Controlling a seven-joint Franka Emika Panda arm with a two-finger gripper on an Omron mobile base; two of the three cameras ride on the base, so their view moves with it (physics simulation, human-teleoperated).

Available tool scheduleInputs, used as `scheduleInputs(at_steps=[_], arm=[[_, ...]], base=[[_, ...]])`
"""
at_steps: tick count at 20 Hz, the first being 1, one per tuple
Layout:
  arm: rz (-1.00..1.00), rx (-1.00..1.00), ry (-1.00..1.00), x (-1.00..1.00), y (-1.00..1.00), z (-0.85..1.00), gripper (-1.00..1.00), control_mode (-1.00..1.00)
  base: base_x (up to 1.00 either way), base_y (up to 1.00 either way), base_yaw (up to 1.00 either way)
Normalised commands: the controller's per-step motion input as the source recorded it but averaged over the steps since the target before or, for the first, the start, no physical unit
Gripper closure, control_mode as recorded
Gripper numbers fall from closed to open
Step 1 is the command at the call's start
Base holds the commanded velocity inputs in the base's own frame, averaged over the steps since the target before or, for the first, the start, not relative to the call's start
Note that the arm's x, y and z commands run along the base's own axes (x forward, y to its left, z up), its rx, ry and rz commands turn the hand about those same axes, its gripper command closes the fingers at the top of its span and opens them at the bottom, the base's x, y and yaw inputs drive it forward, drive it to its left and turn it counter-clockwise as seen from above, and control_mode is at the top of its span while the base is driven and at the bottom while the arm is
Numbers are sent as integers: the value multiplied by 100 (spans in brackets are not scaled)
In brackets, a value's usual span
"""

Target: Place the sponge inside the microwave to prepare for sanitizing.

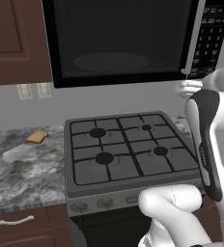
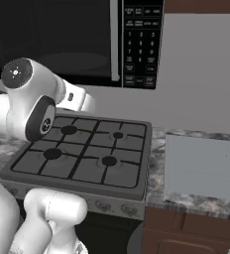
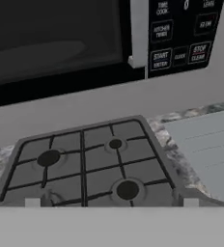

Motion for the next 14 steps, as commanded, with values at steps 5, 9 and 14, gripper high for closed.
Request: scheduleInputs(at_steps=[5, 9, 14], arm=[[-7, -9, -34, -31, -25, 98, -100, -100], [-6, -29, -3, 0, -18, 98, -100, -100], [-11, -28, 4, 6, -10, 54, -100, -100]], base=[[0, 0, 0], [0, 0, 0], [0, 0, 0]])
